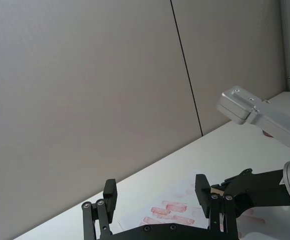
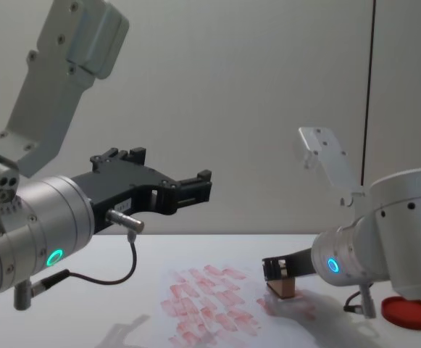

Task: Use the one hand to pick up the stamp and affix it onto the A4 paper.

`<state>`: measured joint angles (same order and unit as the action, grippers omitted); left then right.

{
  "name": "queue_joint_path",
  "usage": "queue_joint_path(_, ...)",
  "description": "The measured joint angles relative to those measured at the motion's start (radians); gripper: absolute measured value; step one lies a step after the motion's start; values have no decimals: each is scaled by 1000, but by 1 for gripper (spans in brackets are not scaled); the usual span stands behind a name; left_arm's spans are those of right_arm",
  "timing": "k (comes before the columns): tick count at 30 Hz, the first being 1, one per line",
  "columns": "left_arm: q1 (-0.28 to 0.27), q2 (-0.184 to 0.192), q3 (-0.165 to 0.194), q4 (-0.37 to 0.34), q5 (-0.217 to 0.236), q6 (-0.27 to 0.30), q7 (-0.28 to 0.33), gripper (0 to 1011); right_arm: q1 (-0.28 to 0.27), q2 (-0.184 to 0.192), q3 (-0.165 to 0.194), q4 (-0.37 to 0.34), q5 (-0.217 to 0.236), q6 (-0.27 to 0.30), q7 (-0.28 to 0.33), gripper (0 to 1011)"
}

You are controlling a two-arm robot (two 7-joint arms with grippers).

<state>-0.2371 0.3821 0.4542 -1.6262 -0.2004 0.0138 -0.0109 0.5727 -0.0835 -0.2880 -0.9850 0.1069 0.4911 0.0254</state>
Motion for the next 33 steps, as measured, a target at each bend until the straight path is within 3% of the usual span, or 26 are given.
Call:
queue_joint_path(20,0,0,0,0,0,0,0,993,-1,-3,-6,-1,-22,8,6,224)
queue_joint_path(30,0,0,0,0,0,0,0,993,-37,9,-7,-106,-33,-3,1,225)
queue_joint_path(33,0,0,0,0,0,0,0,993,-54,16,-6,-168,-36,-14,-1,225)
